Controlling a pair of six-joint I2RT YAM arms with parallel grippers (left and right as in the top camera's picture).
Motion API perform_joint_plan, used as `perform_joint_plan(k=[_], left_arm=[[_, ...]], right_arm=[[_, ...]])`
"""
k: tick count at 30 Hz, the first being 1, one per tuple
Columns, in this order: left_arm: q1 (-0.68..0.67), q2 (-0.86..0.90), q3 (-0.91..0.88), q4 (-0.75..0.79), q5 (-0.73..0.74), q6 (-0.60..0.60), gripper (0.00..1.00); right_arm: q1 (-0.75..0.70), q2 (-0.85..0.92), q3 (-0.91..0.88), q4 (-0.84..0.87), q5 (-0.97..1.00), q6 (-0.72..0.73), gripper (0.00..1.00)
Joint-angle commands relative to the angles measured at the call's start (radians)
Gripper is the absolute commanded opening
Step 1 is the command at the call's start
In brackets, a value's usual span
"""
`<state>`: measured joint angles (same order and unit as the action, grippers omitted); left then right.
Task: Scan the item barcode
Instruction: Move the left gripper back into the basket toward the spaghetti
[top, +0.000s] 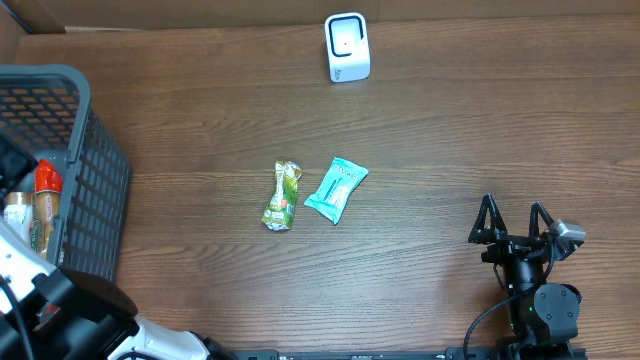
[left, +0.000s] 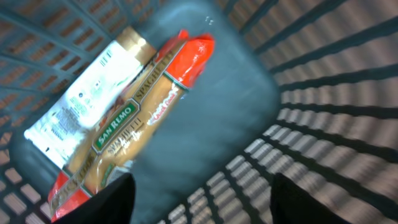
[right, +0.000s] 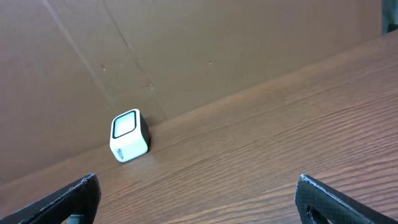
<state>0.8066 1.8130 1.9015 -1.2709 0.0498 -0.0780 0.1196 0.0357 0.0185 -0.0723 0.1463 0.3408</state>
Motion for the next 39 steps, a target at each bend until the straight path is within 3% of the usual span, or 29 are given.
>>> perform_joint_plan(k=[1,7,11,14,29,34,39], left_arm=[[0.005,0.005,-0.103,0.058,-0.098,0.084,0.68],[0.005,0.006,-0.291,0.249,-0.176,0.200,0.73],[0.010,0.007,-0.402,0.406,-0.291,0.213,0.96],[0.014,0.011,-0.471,0.497,-0.336,0.248,1.00],[0.020,0.018,-0.749,0.793,-0.338,0.281,0.76],[0.019,0.042,-0.782,0.815,-0.338,0.280,0.66],[0.019,0.092,-0.782,0.811,-0.335,0.280,0.65]], right_arm=[[0.005,-0.002,-0.010,0.003,0.010,0.006,1.00],[0.005,-0.002,-0.010,0.003,0.010,0.006,1.00],[0.005,-0.002,-0.010,0.003,0.010,0.006,1.00],[0.005,-0.002,-0.010,0.003,0.010,0.006,1.00],[0.005,-0.002,-0.010,0.003,0.010,0.006,1.00],[0.005,-0.002,-0.010,0.003,0.010,0.006,1.00],[0.005,-0.002,-0.010,0.003,0.010,0.006,1.00]])
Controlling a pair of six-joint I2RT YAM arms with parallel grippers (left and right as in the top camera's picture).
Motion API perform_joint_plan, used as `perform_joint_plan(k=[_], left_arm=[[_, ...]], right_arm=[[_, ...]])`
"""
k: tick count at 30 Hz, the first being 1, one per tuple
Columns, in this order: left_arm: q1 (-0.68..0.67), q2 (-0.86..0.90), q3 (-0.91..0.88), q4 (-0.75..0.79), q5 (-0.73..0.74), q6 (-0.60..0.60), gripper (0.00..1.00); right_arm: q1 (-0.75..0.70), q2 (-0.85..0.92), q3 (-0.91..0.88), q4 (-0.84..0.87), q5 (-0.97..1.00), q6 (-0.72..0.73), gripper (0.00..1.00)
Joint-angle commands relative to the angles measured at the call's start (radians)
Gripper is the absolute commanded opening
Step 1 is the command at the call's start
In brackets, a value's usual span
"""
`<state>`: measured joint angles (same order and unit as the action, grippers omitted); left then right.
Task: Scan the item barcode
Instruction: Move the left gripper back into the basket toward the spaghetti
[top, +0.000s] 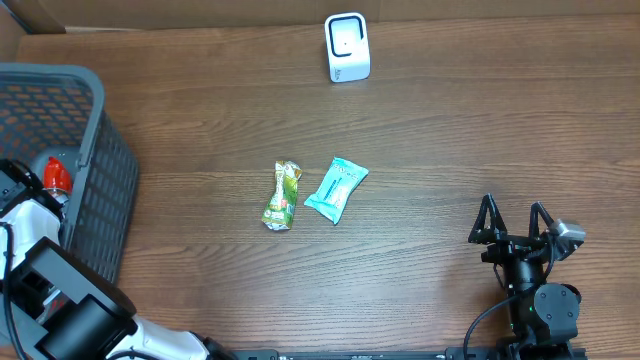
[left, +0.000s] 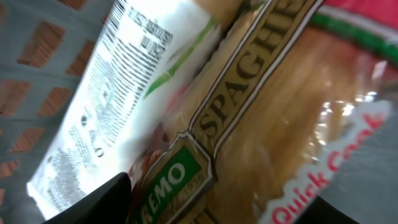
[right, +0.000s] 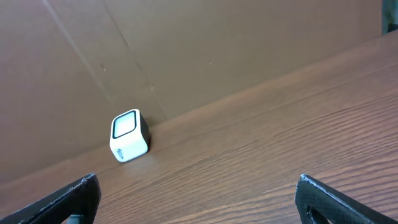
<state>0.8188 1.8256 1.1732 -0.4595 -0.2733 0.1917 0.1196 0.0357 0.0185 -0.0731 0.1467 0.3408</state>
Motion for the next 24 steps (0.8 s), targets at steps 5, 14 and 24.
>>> perform_joint_plan(k=[5,14,24], left_arm=[[0.006,0.119,-0.054,0.000,0.011,0.010,0.52],[0.005,0.092,0.055,-0.101,0.159,-0.070,0.04],[-0.001,0.068,0.575,-0.499,0.336,-0.216,0.04]], right_arm=[[0.005,-0.002,-0.010,0.004,0.010,0.006,1.00],[0.005,-0.002,-0.010,0.004,0.010,0.006,1.00],[0.005,-0.002,-0.010,0.004,0.010,0.006,1.00]])
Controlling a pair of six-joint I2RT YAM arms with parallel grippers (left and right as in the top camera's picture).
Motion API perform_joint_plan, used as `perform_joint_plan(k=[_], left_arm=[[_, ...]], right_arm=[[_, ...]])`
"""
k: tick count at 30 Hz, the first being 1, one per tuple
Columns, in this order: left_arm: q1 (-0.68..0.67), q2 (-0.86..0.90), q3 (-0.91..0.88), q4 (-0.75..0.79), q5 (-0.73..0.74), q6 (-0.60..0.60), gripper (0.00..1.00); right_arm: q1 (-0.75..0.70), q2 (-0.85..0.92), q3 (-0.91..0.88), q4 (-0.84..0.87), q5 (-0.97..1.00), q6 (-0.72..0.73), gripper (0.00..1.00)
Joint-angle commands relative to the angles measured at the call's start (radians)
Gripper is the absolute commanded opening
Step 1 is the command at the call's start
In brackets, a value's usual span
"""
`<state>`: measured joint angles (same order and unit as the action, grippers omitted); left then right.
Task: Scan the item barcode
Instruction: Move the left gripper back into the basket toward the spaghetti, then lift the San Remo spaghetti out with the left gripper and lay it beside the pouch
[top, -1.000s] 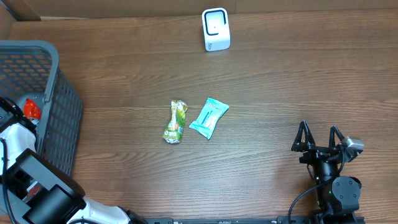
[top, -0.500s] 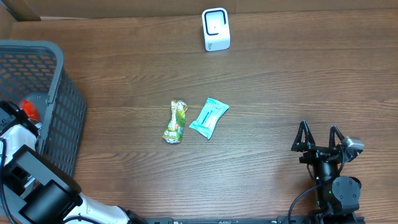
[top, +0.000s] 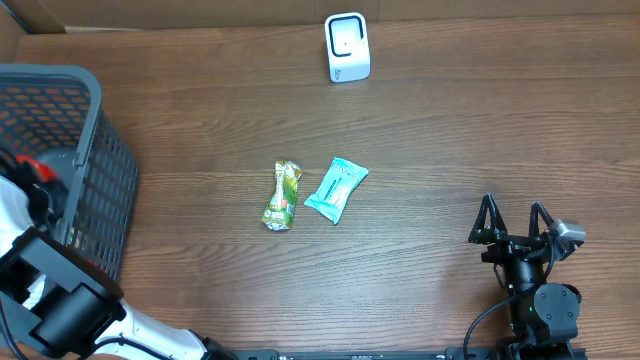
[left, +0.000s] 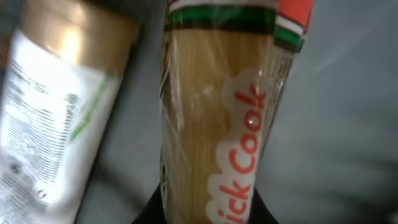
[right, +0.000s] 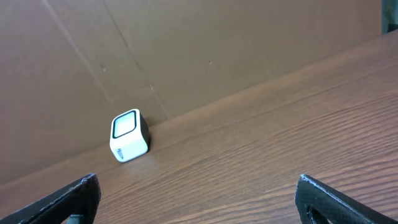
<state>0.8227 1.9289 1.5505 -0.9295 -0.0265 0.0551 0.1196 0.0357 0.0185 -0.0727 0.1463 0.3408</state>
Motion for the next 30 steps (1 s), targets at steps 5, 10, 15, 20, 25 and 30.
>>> perform_joint_plan(k=[5,10,15,20,25,30], left_arm=[[-0.033,-0.041,0.488,-0.157,0.214,-0.083,0.04],[-0.106,-0.065,0.763,-0.245,0.278,-0.101,0.04],[-0.248,-0.123,0.956,-0.298,0.293,-0.101,0.04],[-0.436,-0.179,0.998,-0.399,0.292,-0.066,0.04],[-0.632,-0.167,0.976,-0.566,0.293,-0.009,0.04],[-0.820,-0.130,0.793,-0.634,0.208,-0.014,0.04]], right_arm=[[0.005,-0.002,-0.010,0.004,0.010,0.006,1.00],[0.005,-0.002,-0.010,0.004,0.010,0.006,1.00],[0.005,-0.002,-0.010,0.004,0.010,0.006,1.00],[0.005,-0.002,-0.010,0.004,0.010,0.006,1.00],[0.005,-0.002,-0.010,0.004,0.010,0.006,1.00],[0.005,-0.002,-0.010,0.004,0.010,0.006,1.00]])
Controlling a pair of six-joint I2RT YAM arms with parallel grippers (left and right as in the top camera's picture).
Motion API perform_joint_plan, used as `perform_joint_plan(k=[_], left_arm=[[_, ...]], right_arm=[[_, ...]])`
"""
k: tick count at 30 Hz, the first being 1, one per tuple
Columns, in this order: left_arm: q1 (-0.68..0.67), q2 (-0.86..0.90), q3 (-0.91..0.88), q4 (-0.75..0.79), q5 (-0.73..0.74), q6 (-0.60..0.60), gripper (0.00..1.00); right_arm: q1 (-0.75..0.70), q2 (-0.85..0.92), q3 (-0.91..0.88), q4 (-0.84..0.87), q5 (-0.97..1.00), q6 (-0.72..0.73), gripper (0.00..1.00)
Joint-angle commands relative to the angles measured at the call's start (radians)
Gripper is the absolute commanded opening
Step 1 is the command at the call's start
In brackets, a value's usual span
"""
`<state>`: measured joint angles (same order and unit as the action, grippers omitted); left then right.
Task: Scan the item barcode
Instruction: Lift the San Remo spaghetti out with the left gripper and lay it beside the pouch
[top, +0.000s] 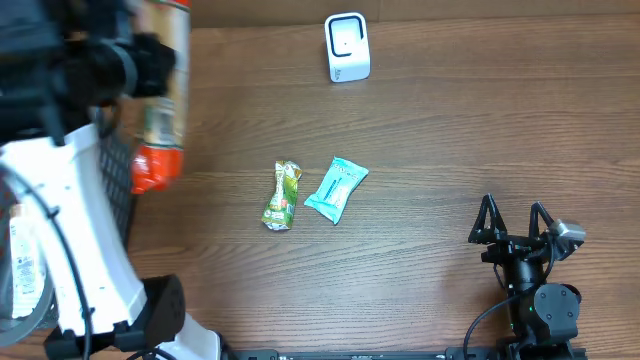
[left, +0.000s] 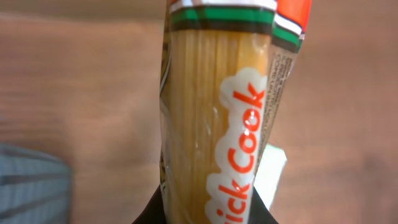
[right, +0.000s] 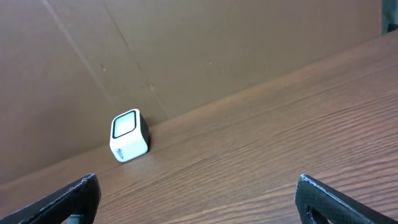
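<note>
A long spaghetti packet (top: 160, 105), clear with red ends and "Quick Cook" lettering, hangs above the table's left side, lengthwise toward the camera in the left wrist view (left: 214, 106). My left gripper (left: 208, 214) is shut on its near end; only the dark finger bases show beside the packet. The white barcode scanner (top: 347, 47) stands at the back centre, also seen in the right wrist view (right: 129, 135). My right gripper (top: 512, 225) rests open at the front right, nothing between its fingers (right: 339, 199).
A green snack packet (top: 282, 195) and a teal packet (top: 336, 188) lie mid-table. The grey mesh basket (top: 118, 205) stands at the left edge, mostly hidden by my left arm; a white-labelled bottle (top: 22, 262) shows in it. A cardboard wall runs along the back.
My left gripper, which held the spaghetti packet low inside the basket, now holds it high above the table to the right of the basket. The right arm has not moved.
My left gripper was open above the spaghetti packet and a bottle in the basket. It then stood close over the packet, then shut on it inside the basket. Now the packet is out of the basket, over the table. The right gripper stayed open and still.
</note>
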<state>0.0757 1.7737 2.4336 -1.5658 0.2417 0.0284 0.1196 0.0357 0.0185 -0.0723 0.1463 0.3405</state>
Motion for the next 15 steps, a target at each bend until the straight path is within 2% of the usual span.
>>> perform_joint_plan(k=[1,5,10,15], left_arm=[[-0.093,0.033,-0.136,0.002,-0.097,-0.007,0.04],[-0.121,0.046,-0.353,0.032,-0.208,-0.109,0.04],[-0.114,0.045,-0.658,0.175,-0.200,-0.191,0.04],[-0.114,0.045,-0.954,0.396,-0.135,-0.196,0.04]], right_arm=[[0.005,-0.002,-0.010,0.003,0.010,0.006,1.00],[0.005,-0.002,-0.010,0.003,0.010,0.006,1.00],[0.005,-0.002,-0.010,0.003,0.010,0.006,1.00],[0.005,-0.002,-0.010,0.003,0.010,0.006,1.00]])
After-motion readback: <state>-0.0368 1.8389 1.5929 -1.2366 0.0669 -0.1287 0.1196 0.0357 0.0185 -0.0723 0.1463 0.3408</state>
